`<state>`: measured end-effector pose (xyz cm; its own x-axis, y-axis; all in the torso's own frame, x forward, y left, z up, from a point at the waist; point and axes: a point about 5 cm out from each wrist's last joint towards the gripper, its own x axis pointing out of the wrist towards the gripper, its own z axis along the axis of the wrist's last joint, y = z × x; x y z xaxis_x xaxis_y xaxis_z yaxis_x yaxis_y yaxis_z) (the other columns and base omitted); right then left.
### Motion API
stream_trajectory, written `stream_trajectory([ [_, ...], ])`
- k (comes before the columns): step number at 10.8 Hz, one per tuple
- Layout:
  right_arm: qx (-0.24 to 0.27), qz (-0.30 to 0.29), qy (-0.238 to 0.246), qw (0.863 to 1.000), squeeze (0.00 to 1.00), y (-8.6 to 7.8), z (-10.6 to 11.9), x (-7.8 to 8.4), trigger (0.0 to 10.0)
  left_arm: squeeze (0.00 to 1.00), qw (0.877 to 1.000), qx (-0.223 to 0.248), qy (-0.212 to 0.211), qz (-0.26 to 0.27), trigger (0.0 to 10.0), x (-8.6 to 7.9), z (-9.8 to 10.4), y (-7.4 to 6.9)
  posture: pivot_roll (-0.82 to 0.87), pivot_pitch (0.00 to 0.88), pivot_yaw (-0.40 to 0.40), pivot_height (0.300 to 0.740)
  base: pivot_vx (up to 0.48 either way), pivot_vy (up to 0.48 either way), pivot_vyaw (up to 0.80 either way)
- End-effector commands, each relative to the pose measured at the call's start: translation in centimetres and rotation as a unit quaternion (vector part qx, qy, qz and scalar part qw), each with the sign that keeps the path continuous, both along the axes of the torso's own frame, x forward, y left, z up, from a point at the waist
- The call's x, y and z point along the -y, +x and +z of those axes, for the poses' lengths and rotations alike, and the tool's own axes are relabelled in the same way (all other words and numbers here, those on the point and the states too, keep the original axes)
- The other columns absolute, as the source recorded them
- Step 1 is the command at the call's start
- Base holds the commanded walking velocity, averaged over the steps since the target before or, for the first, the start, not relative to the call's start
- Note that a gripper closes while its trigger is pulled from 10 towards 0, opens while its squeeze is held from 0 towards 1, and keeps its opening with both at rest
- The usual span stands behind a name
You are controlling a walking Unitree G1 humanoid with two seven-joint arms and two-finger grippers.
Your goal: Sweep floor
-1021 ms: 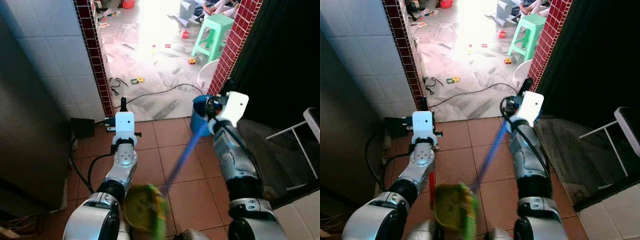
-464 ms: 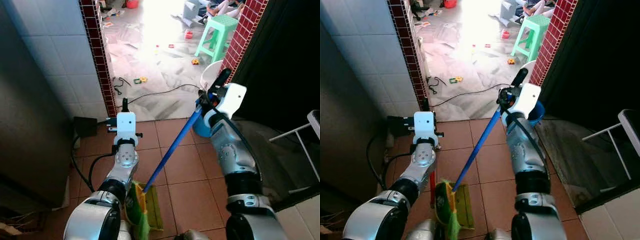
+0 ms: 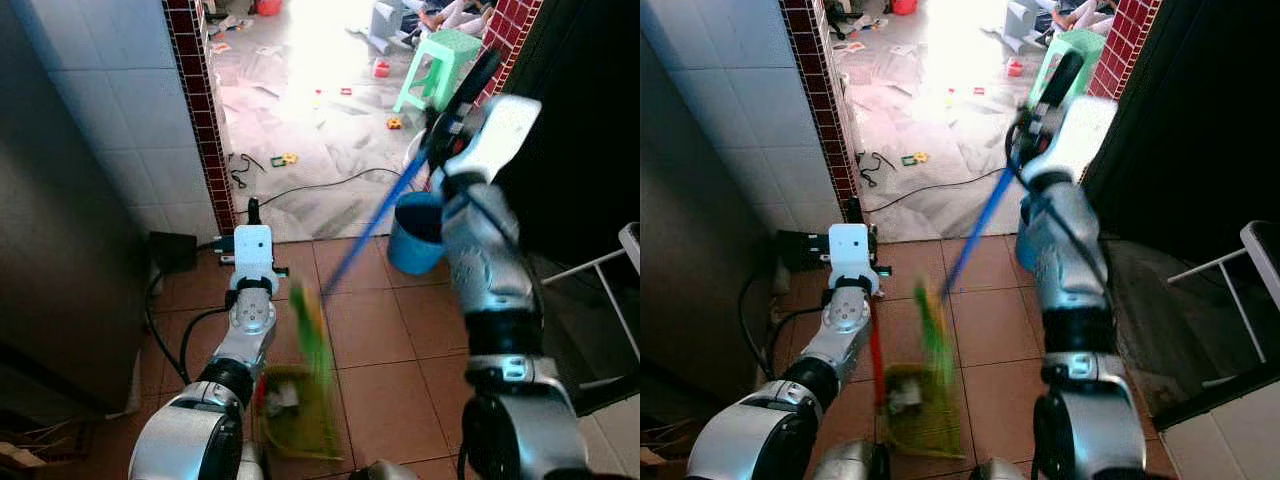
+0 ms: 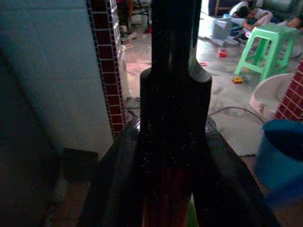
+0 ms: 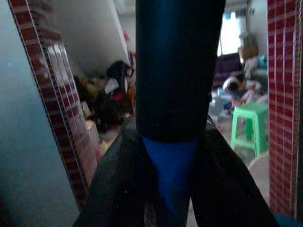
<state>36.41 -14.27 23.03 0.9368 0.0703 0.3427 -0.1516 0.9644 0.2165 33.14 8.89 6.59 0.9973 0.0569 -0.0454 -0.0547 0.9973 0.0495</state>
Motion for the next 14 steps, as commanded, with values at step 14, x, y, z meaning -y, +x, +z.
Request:
stream_trajectory([
  [14,-0.037,-0.137,-0.168,0.976,0.0,-3.8,-7.6,3.6,10.0,0.0,0.982,0.171,-0.031,-0.07,10.0,-4.9,6.6,-3.4,-0.07,0.0,-0.011,0.74,0.0,0.0,0.0],
])
